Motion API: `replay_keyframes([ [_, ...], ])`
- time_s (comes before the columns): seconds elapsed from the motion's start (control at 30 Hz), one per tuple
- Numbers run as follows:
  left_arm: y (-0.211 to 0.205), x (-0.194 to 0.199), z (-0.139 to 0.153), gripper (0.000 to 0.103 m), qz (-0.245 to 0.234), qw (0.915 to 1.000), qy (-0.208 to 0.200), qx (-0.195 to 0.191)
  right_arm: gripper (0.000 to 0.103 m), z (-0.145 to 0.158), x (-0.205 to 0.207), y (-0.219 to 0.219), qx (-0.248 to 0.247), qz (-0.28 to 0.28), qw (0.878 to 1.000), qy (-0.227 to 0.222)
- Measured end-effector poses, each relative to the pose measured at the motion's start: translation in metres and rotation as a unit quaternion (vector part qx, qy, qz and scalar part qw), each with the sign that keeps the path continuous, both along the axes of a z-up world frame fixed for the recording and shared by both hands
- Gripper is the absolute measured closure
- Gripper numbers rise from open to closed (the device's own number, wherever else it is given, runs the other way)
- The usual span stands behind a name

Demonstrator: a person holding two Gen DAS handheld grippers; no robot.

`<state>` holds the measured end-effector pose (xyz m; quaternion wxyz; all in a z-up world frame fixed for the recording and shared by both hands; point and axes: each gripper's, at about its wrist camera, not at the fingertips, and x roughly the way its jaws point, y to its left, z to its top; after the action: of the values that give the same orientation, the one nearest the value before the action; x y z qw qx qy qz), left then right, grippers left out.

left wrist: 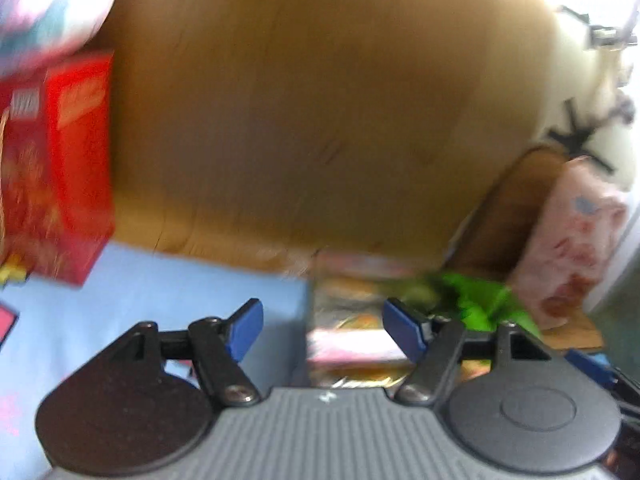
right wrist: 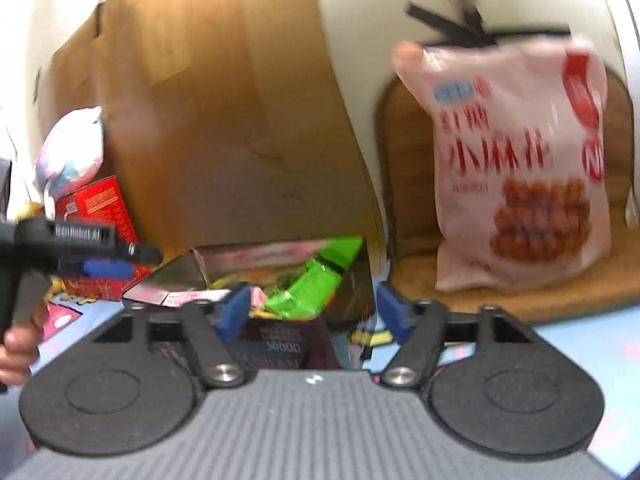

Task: Organize snacks
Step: 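Carry the green bag into the black tin and open the left tool, then move the left tool to the pale green leaf-print pack and grasp it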

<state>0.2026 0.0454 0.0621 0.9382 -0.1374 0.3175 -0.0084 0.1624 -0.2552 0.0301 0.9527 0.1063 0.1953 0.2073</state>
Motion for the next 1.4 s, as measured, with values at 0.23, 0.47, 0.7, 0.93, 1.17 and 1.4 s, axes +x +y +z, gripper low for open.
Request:
replay_keyframes([
  [0.23, -0.004, 0.009, -0.028, 0.045, -0.024, 0.9962, 0.058, -0.06, 0.023, -0.011, -0.001, 0.018, -0.001, 0.044, 0.998, 0.033],
  [0.47, -0.003, -0.026, -0.023, 0.045, -0.022, 0.9961, 0.061, -0.06, 0.023, -0.009, -0.023, 0.017, 0.0, 0.056, 0.998, 0.034],
  [0.7, 0.006, -0.07, -0.012, 0.026, -0.034, 0.9973, 0.029, -0.059, 0.023, -0.006, -0.057, 0.002, 0.007, 0.029, 0.999, 0.014],
  [0.93, 0.027, -0.115, -0.026, 0.028, -0.037, 0.9969, 0.029, -0.064, 0.063, -0.024, -0.081, -0.003, 0.082, 0.09, 0.988, 0.098],
  [1.17, 0.019, -0.128, -0.057, 0.041, -0.065, 0.9894, 0.067, -0.111, 0.075, -0.038, -0.065, 0.066, 0.063, 0.186, 0.965, 0.174],
  [1.4, -0.013, -0.147, -0.059, 0.04, -0.121, 0.9849, 0.064, -0.105, 0.088, -0.034, -0.088, 0.049, 0.057, 0.167, 0.97, 0.166],
])
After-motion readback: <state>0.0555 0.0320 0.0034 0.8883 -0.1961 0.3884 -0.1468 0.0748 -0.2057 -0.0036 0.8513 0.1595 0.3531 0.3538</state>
